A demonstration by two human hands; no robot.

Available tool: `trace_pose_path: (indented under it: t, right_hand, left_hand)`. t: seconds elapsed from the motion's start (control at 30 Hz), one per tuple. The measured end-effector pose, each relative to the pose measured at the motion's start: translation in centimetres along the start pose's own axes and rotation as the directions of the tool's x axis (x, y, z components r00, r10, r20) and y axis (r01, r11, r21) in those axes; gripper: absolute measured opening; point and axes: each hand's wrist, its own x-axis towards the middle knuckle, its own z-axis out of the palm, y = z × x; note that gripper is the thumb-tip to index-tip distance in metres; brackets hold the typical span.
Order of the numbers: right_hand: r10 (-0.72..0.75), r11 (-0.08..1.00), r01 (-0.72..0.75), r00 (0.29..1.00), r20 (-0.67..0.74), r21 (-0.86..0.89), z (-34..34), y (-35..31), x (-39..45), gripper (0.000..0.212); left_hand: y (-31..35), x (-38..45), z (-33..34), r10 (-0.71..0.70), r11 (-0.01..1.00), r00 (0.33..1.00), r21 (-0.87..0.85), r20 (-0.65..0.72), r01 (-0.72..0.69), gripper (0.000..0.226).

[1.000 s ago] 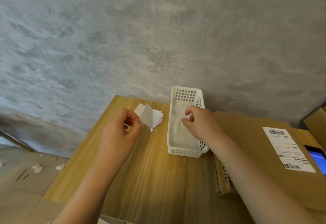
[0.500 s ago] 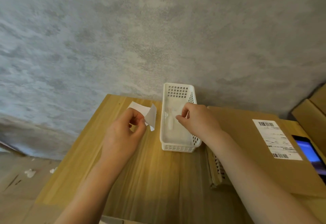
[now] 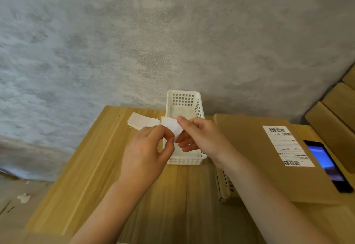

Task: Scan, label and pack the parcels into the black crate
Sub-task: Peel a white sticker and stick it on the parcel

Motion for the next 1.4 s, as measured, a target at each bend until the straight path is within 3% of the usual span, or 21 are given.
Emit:
trace_pose_path:
  t: [0.13,0.23,0.4,0.57,0.73,0.87,0.97,1.07,1.4]
  right_hand:
    - [-0.019,0.998,0.016,0.998,-0.056,-0.053,-1.8,0.6,-0.6,0.018]
    - [-0.034,0.987,0.02,0.996,-0.082,-0.158,-3.4,1.1,-1.1,0.014]
    - [-0.044,0.949,0.02,0.997,-0.069,-0.315,-7.8,2.2,-3.2,0.012]
    - [0.0,0.883,-0.008,1.0,-0.018,-0.469,-11.6,3.8,-5.8,0.012]
    - [0.039,0.84,-0.058,0.998,-0.047,-0.54,-14.9,5.2,-7.7,0.01]
    - [0.028,0.846,-0.078,0.994,-0.103,-0.528,-16.6,6.5,-8.5,0.007]
    - [0.06,0.871,-0.107,0.992,-0.114,-0.479,-17.1,6.9,-8.8,0.02]
    - [0.088,0.894,-0.134,0.988,-0.126,-0.427,-17.7,7.0,-8.7,0.021]
    - [0.043,0.816,-0.13,0.985,-0.165,-0.564,-18.1,7.6,-8.2,0.029]
  left_hand:
    - [1.3,0.1,1.1,0.053,0.998,0.997,-0.023,0.065,-0.051,0.017]
    - [1.9,0.3,1.7,0.075,0.997,0.996,-0.023,0.049,-0.074,0.02]
    - [3.6,0.8,3.1,-0.064,0.995,0.998,-0.081,-0.016,0.063,0.026]
    - [6.5,0.9,4.6,-0.203,0.902,0.956,-0.339,0.214,0.267,0.016]
    - [9.3,0.6,6.7,-0.217,0.884,0.929,-0.343,0.299,0.316,0.014]
    - [10.6,0.1,8.5,-0.24,0.914,0.916,-0.245,0.32,0.325,0.015]
    - [11.4,0.0,9.4,-0.221,0.957,0.916,-0.109,0.334,0.27,0.012]
    - [11.8,0.2,9.6,-0.224,0.964,0.917,-0.065,0.329,0.259,0.008]
    - [11.8,0.3,10.8,-0.091,0.994,0.924,0.083,0.372,0.065,0.011]
